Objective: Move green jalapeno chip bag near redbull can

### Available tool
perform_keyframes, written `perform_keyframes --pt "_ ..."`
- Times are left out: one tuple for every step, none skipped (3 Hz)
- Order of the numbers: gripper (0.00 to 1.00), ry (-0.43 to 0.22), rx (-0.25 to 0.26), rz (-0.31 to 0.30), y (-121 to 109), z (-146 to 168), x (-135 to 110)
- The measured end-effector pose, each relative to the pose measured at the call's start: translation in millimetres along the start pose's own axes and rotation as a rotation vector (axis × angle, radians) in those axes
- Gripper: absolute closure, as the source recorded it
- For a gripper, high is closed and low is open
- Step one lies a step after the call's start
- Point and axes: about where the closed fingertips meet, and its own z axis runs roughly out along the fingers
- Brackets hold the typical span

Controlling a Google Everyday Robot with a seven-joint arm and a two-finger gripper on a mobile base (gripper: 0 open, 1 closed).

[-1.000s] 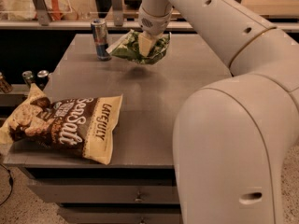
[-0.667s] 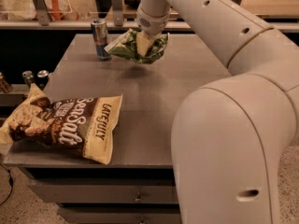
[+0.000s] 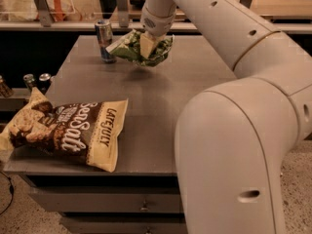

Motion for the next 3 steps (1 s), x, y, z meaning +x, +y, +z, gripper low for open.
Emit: perform_keyframes --pt "0.14 -0.004 -0.015 -0.001 0.6 2.8 -1.6" --pt "0.0 -0.01 -0.037 0.001 3.3 7.6 -1.8" --pt "0.0 -0.016 -0.065 -0.021 2.5 6.9 1.5"
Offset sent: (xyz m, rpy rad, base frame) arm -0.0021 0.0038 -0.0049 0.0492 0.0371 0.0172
